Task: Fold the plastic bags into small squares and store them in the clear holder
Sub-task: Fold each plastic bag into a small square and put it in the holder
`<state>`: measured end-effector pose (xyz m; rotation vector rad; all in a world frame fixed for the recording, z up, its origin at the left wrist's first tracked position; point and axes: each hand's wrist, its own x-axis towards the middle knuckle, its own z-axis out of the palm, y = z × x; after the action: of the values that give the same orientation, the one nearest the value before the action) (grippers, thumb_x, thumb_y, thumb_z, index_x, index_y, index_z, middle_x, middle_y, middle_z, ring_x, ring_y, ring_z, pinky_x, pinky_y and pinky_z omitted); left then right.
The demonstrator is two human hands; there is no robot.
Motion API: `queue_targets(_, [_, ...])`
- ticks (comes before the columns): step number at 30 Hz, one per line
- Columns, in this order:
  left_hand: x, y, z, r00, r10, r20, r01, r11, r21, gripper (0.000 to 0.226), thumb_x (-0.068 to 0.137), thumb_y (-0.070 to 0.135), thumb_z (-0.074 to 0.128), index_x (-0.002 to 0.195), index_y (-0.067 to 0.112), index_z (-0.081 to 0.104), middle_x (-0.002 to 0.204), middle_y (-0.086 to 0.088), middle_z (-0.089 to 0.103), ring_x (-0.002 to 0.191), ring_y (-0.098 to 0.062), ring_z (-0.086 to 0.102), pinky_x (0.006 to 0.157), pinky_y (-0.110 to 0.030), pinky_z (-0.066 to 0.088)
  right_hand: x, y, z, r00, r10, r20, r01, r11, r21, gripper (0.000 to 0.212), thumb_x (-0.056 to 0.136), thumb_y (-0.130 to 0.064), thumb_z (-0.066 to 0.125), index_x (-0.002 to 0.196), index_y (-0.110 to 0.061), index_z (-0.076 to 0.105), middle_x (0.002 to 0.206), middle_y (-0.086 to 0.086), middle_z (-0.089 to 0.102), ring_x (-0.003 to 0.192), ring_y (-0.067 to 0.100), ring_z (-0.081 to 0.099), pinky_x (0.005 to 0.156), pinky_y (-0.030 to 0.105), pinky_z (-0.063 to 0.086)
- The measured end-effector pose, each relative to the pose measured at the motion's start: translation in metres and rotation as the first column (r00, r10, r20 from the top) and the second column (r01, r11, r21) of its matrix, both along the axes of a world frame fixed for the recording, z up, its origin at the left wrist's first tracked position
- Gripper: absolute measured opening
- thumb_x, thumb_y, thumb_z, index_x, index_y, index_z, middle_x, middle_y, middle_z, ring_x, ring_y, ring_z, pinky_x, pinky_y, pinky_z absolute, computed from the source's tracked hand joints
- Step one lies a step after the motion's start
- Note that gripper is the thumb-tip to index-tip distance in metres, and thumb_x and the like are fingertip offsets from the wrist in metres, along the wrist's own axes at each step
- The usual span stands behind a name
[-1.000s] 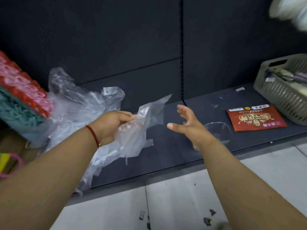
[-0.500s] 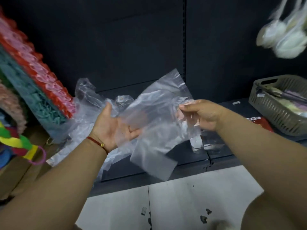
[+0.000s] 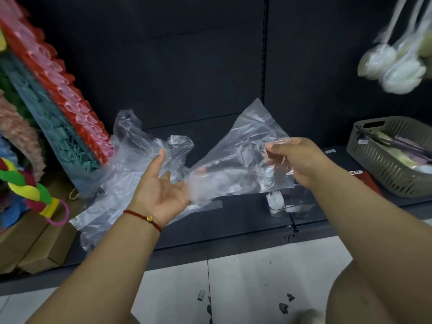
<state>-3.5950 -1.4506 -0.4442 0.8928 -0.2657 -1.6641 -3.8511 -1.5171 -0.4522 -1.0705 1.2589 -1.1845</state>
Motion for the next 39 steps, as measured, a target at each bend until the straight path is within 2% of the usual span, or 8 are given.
queue_targets(3, [0.000,0.003,-0.004,0.984,-0.123,0.129,0.127,0.992,-0.024,0.059,0.091,0.026,0.062,0.143,0.035,0.034,0.110,-0.029,0.068,0.105,-0.040,0.067,0.070,-0.051,0.060,0.003,0.002,0.001,0.998,0.059,-0.032,-0.060,0.998,-0.020,0.006,0.088,-0.008,0.068,0.089,-0.002,0.067,0.069,0.005,0.067,0.060,0.011,0.064,0.059,0.021,0.054])
queue_targets(6, [0.005,-0.003,-0.016,0.948,-0.123,0.294,0.148,0.987,-0.066,0.060,0.092,0.007,0.057,0.146,0.028,0.040,0.120,-0.016,0.068,0.107,-0.026,0.068,0.090,-0.043,0.055,0.007,0.006,0.003,0.980,0.185,-0.070,-0.187,0.982,-0.026,0.010,0.091,-0.011,0.065,0.084,-0.004,0.067,0.070,0.005,0.070,0.061,0.014,0.065,0.068,0.023,0.055])
queue_targets(10, [0.014,-0.007,-0.026,0.882,-0.024,0.470,0.099,0.986,-0.135,0.038,0.090,-0.015,0.049,0.123,0.001,0.061,0.093,-0.007,0.076,0.084,-0.010,0.071,0.088,-0.022,0.054,0.014,0.006,0.003,0.975,0.212,-0.072,-0.213,0.977,-0.013,0.024,0.097,-0.021,0.057,0.081,-0.006,0.067,0.069,0.003,0.070,0.061,0.013,0.064,0.070,0.021,0.055])
queue_targets(18, [0.035,-0.013,-0.019,0.811,0.140,0.569,0.051,0.950,-0.307,0.038,0.085,-0.017,0.056,0.111,0.010,0.067,0.105,-0.004,0.071,0.082,-0.006,0.070,0.082,-0.018,0.056,0.024,-0.004,-0.003,0.986,0.105,0.131,-0.082,0.982,-0.169,0.025,0.093,0.006,0.056,0.103,-0.015,0.048,0.064,0.003,0.064,0.059,0.014,0.061,0.063,0.028,0.056])
queue_targets(23, [0.047,-0.014,-0.015,0.668,0.229,0.708,0.070,0.928,-0.366,0.039,0.082,-0.013,0.064,0.103,0.020,0.072,0.093,0.002,0.076,0.093,-0.010,0.069,0.096,-0.028,0.051,0.025,-0.004,0.001,0.968,0.238,-0.074,-0.249,0.932,-0.264,0.039,0.090,0.006,0.060,0.117,-0.022,0.064,0.079,0.001,0.060,0.080,0.016,0.064,0.085,0.029,0.053])
queue_targets(27, [0.050,-0.011,-0.012,0.535,0.294,0.792,0.112,0.905,-0.411,0.040,0.082,-0.010,0.066,0.100,0.026,0.071,0.091,0.005,0.076,0.091,-0.004,0.068,0.087,-0.016,0.052,0.028,-0.003,0.001,0.958,0.218,-0.187,-0.260,0.935,-0.239,0.025,0.089,-0.010,0.068,0.110,-0.022,0.072,0.094,0.007,0.073,0.096,0.024,0.069,0.101,0.037,0.049])
queue_targets(34, [0.056,-0.010,-0.012,0.330,0.400,0.855,0.097,0.887,-0.452,0.027,0.085,0.005,0.071,0.106,0.023,0.072,0.086,0.015,0.071,0.077,0.005,0.065,0.072,-0.006,0.047,0.036,-0.004,0.000,0.973,0.024,-0.230,-0.107,0.928,-0.356,0.028,0.082,-0.002,0.074,0.102,-0.021,0.073,0.084,0.000,0.073,0.081,0.012,0.070,0.084,0.022,0.054])
queue_targets(39, [0.056,-0.009,-0.013,0.146,0.452,0.880,0.126,0.874,-0.470,0.021,0.088,0.015,0.069,0.082,0.035,0.068,0.080,0.011,0.067,0.068,0.000,0.056,0.066,-0.008,0.044,0.038,-0.002,0.001,0.902,-0.097,-0.421,-0.084,0.917,-0.390,0.013,0.083,-0.012,0.076,0.094,-0.019,0.075,0.081,-0.007,0.069,0.066,-0.006,0.060,0.066,0.006,0.047])
